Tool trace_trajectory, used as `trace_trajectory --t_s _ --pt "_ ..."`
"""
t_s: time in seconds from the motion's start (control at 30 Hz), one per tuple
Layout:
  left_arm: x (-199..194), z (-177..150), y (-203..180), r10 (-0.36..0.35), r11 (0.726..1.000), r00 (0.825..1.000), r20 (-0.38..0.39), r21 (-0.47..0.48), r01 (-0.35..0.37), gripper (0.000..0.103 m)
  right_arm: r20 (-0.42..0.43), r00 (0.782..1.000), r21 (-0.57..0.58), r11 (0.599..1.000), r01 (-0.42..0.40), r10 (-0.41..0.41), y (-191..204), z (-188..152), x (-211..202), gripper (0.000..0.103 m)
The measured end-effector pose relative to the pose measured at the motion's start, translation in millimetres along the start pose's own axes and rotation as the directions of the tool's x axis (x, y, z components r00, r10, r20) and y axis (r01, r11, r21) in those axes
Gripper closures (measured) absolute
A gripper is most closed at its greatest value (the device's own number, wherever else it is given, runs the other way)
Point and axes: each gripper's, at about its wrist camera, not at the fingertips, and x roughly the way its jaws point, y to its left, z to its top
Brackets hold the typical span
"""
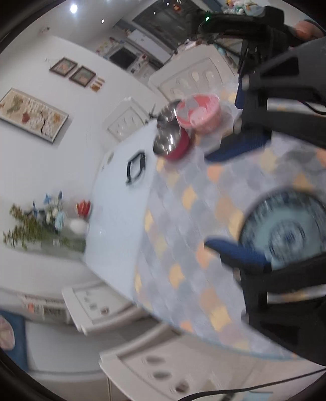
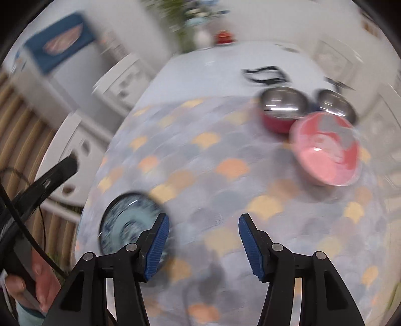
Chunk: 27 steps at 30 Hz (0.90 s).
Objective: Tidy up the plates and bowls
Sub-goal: 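Move both grippers to the rim of the pink cartoon bowl, then close both grippers on the pink bowl rim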
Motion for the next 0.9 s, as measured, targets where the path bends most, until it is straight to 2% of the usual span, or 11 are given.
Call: trace_trajectory --t_s 0.07,0.13,0.2,0.37,0.5,0.63,0.67,0.73,0.77,0.83,0.9 --pt "20.8 8.1 -29.5 -0.047 0.999 0.999 -0.014 0.003 0.047 0.028 0.008 1.000 0.083 0.996 0.010 -0.010 -43.0 11.2 -11.7 0.036" --pt "42.9 13.2 -56.2 -0.086 0.996 0.995 -0.052 0.002 0.086 0.028 0.014 1.000 0.180 0.983 0.024 -0.027 -90.2 19.8 -22.2 0.030" --pt "76.3 16.0 -88.6 -0.134 0.991 0.986 -0.098 -0.015 0.133 0.028 0.020 0.999 0.259 0.966 0.022 -0.028 -135.3 28.8 -30.2 0.029" --pt "154.7 10.6 -145.1 -0.123 0.992 0.965 -0.232 -0.037 0.118 0.035 -0.019 0.998 0.323 0.945 0.058 -0.055 -215.2 52.5 -25.9 0.029" --pt "206.3 -2.0 -169.3 -0.079 0.996 0.950 -0.301 -0.055 0.065 0.047 -0.053 0.998 0.285 0.957 0.057 -0.044 -238.6 67.4 -4.3 0.029" --pt "231.9 -11.0 -170.6 -0.038 0.995 0.942 -0.334 -0.095 0.006 0.055 -0.075 0.997 0.217 0.975 0.045 -0.029 -249.8 76.7 16.8 0.030" --pt "237.2 -13.7 -170.3 -0.033 0.994 0.939 -0.341 -0.112 -0.006 0.057 -0.081 0.996 0.195 0.980 0.048 -0.033 -250.3 79.0 22.4 0.033" --pt "245.8 -17.4 -166.4 -0.039 0.990 0.935 -0.352 -0.142 -0.013 0.073 -0.098 0.995 0.157 0.986 0.051 -0.036 -253.1 82.6 35.7 0.042" --pt "249.6 -19.2 -165.1 -0.041 0.988 0.933 -0.359 -0.152 -0.015 0.075 -0.106 0.994 0.143 0.989 0.043 -0.027 -253.5 84.1 41.2 0.047" --pt "254.3 -23.1 -162.3 -0.045 0.985 0.931 -0.362 -0.173 -0.020 0.087 -0.097 0.994 0.117 0.992 0.050 -0.039 -254.5 86.7 48.8 0.052" --pt "255.1 -26.8 -160.7 -0.058 0.982 0.933 -0.355 -0.191 -0.011 0.089 -0.093 0.995 0.096 0.994 0.055 -0.046 -255.2 88.4 54.8 0.059"
